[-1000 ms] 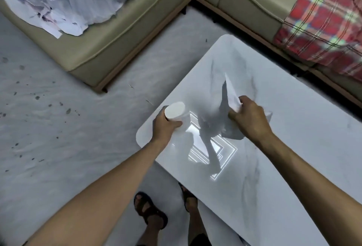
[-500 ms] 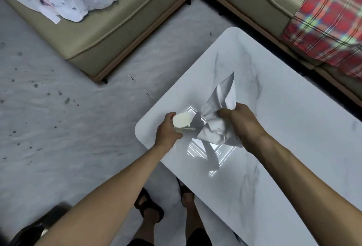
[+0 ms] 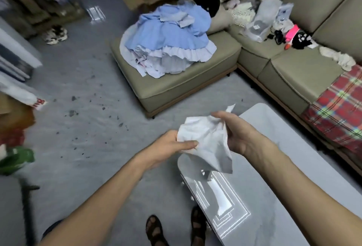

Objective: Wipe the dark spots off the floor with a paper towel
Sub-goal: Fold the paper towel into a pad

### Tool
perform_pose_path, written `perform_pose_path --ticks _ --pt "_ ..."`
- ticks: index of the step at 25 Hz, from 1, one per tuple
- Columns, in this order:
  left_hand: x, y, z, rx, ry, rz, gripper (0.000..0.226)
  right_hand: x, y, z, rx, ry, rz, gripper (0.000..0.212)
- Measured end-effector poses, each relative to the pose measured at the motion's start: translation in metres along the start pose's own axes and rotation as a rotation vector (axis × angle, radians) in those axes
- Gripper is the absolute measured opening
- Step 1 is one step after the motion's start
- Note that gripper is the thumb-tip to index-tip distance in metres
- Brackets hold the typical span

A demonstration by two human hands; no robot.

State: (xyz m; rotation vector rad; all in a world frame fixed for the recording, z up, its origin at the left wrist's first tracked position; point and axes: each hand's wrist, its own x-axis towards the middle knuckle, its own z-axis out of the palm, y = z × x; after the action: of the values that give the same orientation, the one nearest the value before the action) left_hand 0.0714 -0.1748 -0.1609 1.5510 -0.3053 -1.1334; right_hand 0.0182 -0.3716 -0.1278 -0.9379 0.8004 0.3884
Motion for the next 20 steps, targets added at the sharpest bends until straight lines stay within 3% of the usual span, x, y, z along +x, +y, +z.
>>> perform_pose_path --ticks 4,8,14,17,20 --pt "-0.101 0.055 -0.066 -0.152 0.275 0.092 0.030 -0.025 -0.019 0.096 -0.295 -0.318 -0.031 0.060" --pt "-0.196 0.065 -0.133 -0.338 0.562 0.105 0.033 -0.039 -0.004 0.204 -0.576 -0.448 -0.209 0.031" --pt "-0.303 0.045 -0.221 -0.286 0.843 0.148 0.024 -0.041 0.025 0.350 -0.645 -0.444 -0.319 0.012" --pt "-0.344 0.042 -0.265 -0.243 1.064 0.178 0.013 -0.040 0.034 0.409 -0.688 -0.492 -0.359 0.030" --pt "-0.368 0.049 -0.298 -0.183 1.171 0.190 0.024 -0.035 0.039 0.452 -0.655 -0.495 -0.445 0.057"
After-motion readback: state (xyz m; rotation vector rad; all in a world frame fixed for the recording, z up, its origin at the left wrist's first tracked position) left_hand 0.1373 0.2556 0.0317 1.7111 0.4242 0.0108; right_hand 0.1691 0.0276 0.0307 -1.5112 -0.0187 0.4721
